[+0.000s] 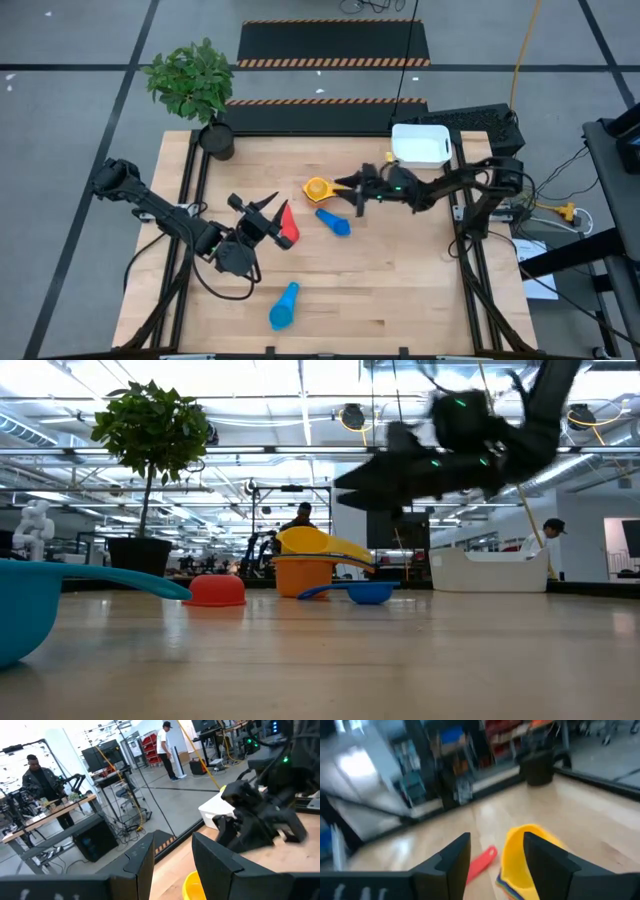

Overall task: Nest measuring cups in basket
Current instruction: Stack the yellow measuring cup into the dark blue measuring cup

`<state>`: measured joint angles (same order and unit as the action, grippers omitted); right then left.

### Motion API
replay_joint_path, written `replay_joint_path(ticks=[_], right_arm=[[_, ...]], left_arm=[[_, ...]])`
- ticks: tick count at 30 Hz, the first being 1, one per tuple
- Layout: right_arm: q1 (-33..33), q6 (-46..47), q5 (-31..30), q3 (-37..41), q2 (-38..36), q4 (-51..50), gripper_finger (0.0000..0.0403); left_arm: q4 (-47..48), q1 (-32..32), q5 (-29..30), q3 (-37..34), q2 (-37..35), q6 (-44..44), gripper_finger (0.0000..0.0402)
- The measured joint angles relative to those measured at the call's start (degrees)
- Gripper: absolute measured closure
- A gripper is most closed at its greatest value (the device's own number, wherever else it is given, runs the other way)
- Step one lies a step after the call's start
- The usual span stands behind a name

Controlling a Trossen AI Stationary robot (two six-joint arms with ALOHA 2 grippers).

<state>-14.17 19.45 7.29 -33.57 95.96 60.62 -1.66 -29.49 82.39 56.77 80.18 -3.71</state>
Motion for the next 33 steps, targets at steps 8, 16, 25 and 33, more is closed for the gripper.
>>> replay_joint_path(ticks=[8,16,25,33], right_arm=[[2.28,-12.39,-1.55,-20.29,1.53,-40.54,0.033],[0.26,-15.65,-1.58,-20.65,3.08,-40.68,0.0396],[-3.93,-15.66,0.84,-20.64,3.02,-38.4,0.0402],[-4.13,-15.68,4.91,-20.64,3.02,-35.97,0.0403]], left_arm=[[0.04,0.17,-0.31,-0.01,0.0,-0.76,0.0266],[0.12,0.15,-0.39,-0.01,0.0,-1.42,0.0266],[0.12,-0.62,-0.42,-0.01,0.0,-3.95,0.0266],[0.12,-1.52,-0.44,-0.01,0.0,-4.55,0.0266]])
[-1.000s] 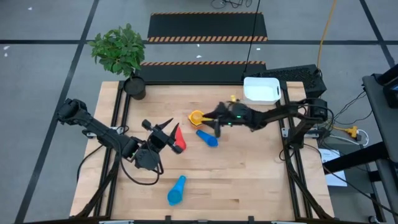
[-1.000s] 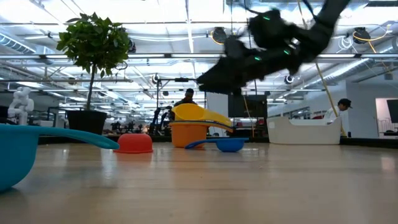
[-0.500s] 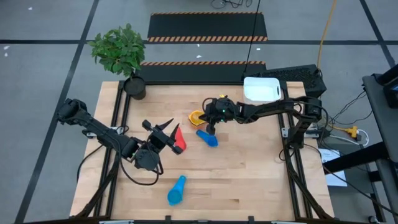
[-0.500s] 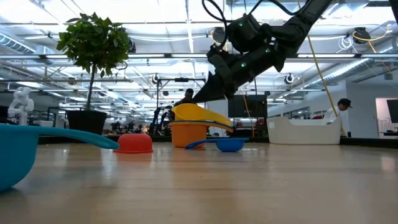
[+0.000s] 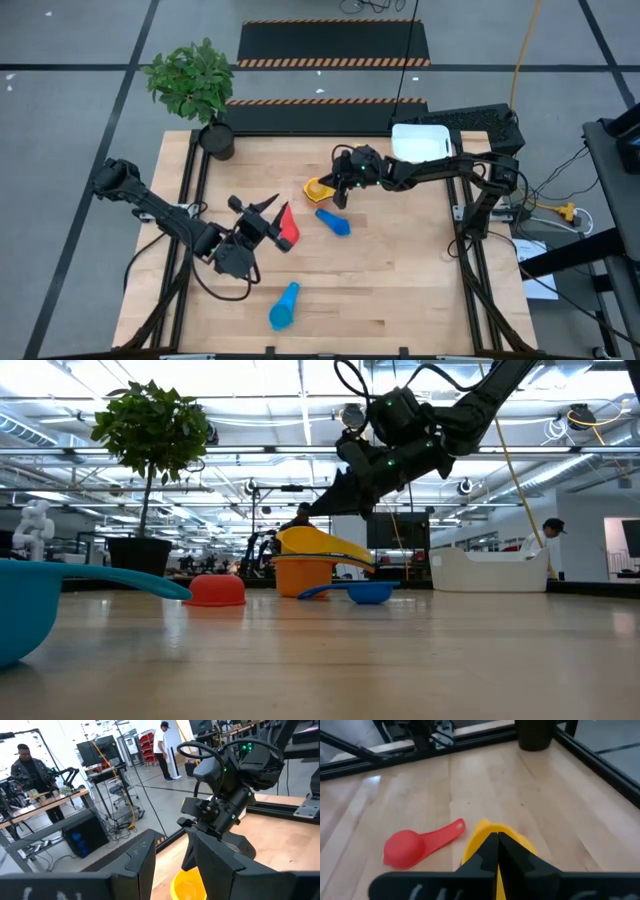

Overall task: Nest measuring cups in basket
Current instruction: Stack the yellow measuring cup into the dark blue measuring cup, then stack the light blue measuring cup into the yellow measuring cup

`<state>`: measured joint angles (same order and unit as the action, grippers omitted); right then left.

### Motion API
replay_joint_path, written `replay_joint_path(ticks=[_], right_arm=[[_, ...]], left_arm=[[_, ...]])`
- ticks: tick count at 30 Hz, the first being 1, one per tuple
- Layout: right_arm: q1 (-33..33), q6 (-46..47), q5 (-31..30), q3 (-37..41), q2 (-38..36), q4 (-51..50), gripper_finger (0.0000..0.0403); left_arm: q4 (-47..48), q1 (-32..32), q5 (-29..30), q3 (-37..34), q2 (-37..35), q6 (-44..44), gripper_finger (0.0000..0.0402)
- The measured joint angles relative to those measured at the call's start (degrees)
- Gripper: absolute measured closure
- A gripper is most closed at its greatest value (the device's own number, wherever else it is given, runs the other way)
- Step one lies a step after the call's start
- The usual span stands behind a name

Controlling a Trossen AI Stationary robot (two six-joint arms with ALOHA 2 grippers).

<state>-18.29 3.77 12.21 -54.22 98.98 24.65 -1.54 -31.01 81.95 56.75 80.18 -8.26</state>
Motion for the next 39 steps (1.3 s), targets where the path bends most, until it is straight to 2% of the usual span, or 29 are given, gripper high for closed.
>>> replay_joint_path(ticks=[6,12,23,31,39], right_arm=[[0.95,-1.42,-0.31,0.0,0.0,-0.37,0.0403],[1.3,-2.12,-3.15,0.0,0.18,-1.16,0.0403],[1.04,-2.76,-3.25,-0.48,4.74,0.13,0.0403],[0.59,-3.21,-7.69,-0.59,4.9,0.38,0.0403],[1.03,-3.72,-7.54,-0.59,4.49,1.26,0.0403]], left_arm=[[0.0,-0.25,0.0,0.0,0.0,-0.78,0.0265],[0.0,-0.14,0.0,0.0,0.0,-0.8,0.0266],[-0.11,-0.08,0.02,0.0,0.0,0.44,0.0266],[-0.07,-0.08,0.02,0.0,0.0,0.62,0.0266],[-0.04,-0.08,0.02,0.0,0.0,0.6,0.0266]])
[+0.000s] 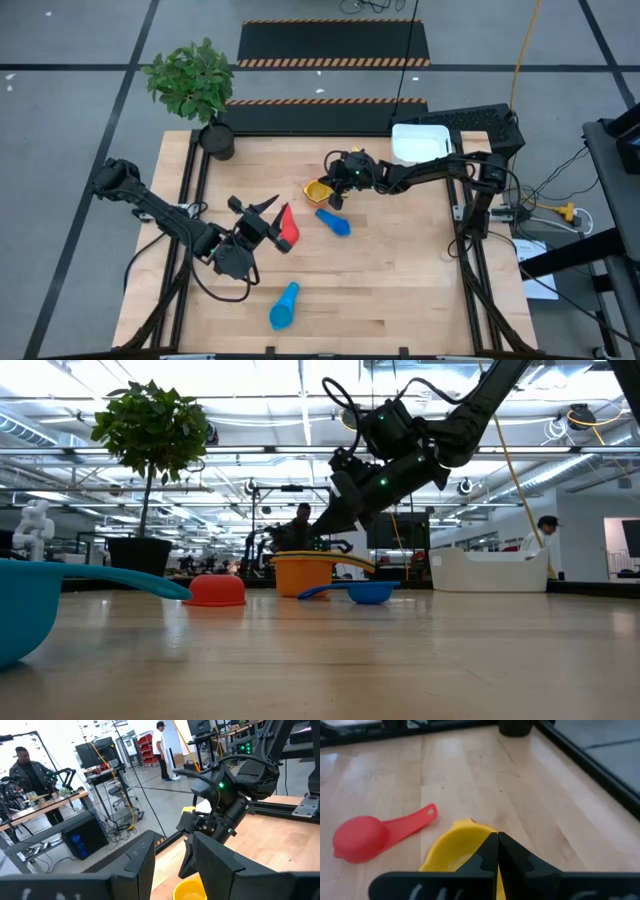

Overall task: Nest measuring cups in basket
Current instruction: Stack the light blue measuring cup into the yellow measuring cup

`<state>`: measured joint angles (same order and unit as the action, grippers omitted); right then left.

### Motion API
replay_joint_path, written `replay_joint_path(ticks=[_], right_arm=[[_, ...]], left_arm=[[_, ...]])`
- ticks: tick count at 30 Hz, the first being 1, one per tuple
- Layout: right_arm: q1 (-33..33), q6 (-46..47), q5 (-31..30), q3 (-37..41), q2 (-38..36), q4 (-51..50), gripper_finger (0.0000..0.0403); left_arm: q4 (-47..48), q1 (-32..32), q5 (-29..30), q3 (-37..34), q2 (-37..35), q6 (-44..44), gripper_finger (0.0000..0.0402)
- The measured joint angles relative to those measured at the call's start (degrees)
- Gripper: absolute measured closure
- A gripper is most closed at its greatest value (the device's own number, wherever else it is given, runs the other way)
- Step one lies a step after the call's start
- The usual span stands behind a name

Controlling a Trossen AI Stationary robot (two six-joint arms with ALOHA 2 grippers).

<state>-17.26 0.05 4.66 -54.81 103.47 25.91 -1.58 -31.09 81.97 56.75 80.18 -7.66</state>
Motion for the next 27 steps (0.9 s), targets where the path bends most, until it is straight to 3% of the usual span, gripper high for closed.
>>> replay_joint_path(ticks=[9,21,27], right_arm=[[1.22,-0.99,7.34,0.02,-5.78,-4.51,0.0403],[3.26,-4.41,7.41,0.02,-19.4,-26.14,0.0403],[5.49,-4.38,7.39,0.04,-24.41,-31.96,0.0403]], left_arm=[[0.7,-0.14,-0.01,0.0,0.0,0.52,0.0265],[5.0,-0.04,-1.43,0.0,-0.02,-1.95,0.0265],[6.5,0.44,4.43,0.0,-0.02,-3.02,0.0265]])
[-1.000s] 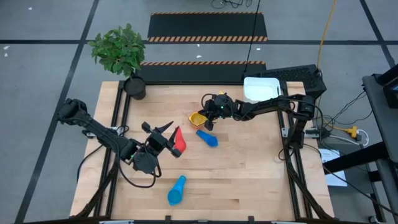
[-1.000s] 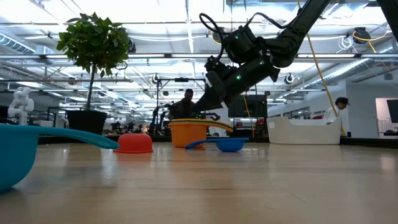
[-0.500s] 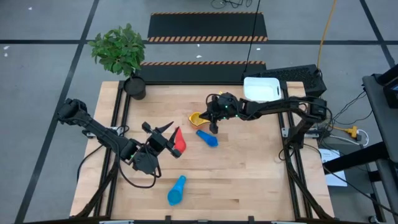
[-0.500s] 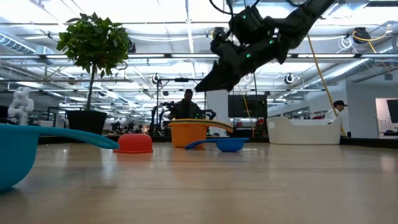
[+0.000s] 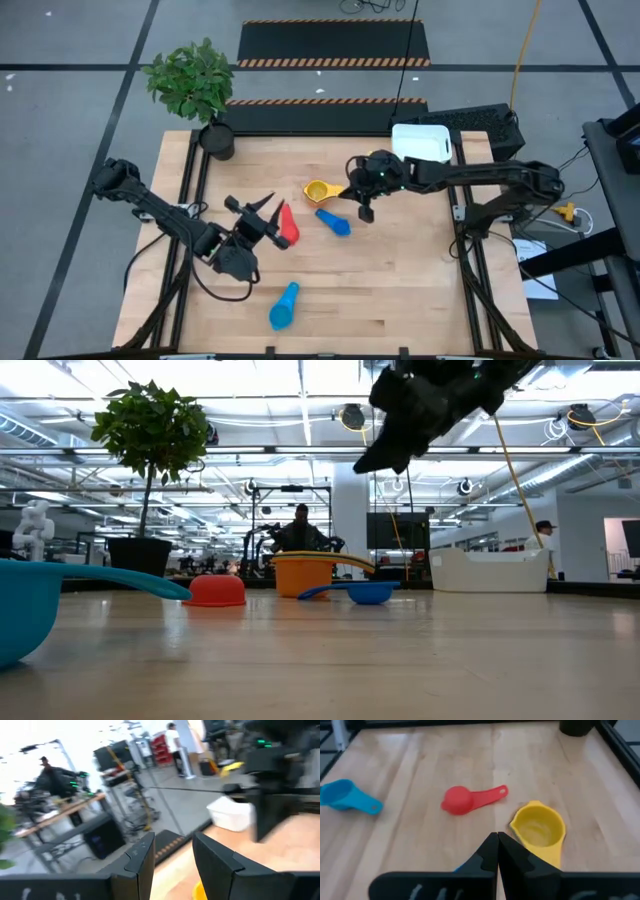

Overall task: Nest measuring cups in basket
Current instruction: Stack the light blue measuring cup into the yellow measuring cup

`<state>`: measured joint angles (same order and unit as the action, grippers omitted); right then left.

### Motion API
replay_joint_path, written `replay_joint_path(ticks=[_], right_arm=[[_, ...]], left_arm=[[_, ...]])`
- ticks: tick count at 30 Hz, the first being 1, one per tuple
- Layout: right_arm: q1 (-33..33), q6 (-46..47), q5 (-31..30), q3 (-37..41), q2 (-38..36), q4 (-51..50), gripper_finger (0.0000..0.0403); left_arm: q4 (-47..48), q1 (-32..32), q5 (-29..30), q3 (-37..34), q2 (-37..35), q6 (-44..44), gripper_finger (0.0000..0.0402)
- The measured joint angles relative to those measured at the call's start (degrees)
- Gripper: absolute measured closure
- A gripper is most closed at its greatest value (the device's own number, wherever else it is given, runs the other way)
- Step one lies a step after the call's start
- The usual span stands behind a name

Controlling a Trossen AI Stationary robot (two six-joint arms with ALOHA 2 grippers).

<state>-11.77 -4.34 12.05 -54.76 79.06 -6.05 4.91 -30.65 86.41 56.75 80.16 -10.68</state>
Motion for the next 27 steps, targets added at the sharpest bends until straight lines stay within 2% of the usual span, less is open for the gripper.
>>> replay_joint_path(ticks=[3,9,12,18,21,27], right_arm=[[1.54,0.41,0.01,0.04,-1.69,-0.31,0.0403],[4.65,-1.36,0.04,0.02,-4.24,0.1,0.0403],[5.64,-2.67,0.02,0.02,-4.63,1.21,0.0403],[7.13,-2.62,-0.26,0.02,-4.46,1.54,0.0403],[8.12,-0.84,-0.26,0.02,-4.32,1.26,0.0403],[11.91,2.92,-0.24,1.71,-4.33,1.4,0.0403]], left_arm=[[0.12,0.03,3.47,0.0,0.0,0.26,0.0265],[0.1,0.26,3.27,0.0,0.0,-2.47,0.0266],[-1.01,0.26,-1.36,0.0,0.0,-5.9,0.0266],[-4.44,0.26,-14.69,2.03,0.0,-10.17,0.0266],[0.23,0.24,-19.07,3.43,0.5,-15.67,0.0266],[13.73,0.26,-30.14,7.81,3.04,-32.81,0.0266]])
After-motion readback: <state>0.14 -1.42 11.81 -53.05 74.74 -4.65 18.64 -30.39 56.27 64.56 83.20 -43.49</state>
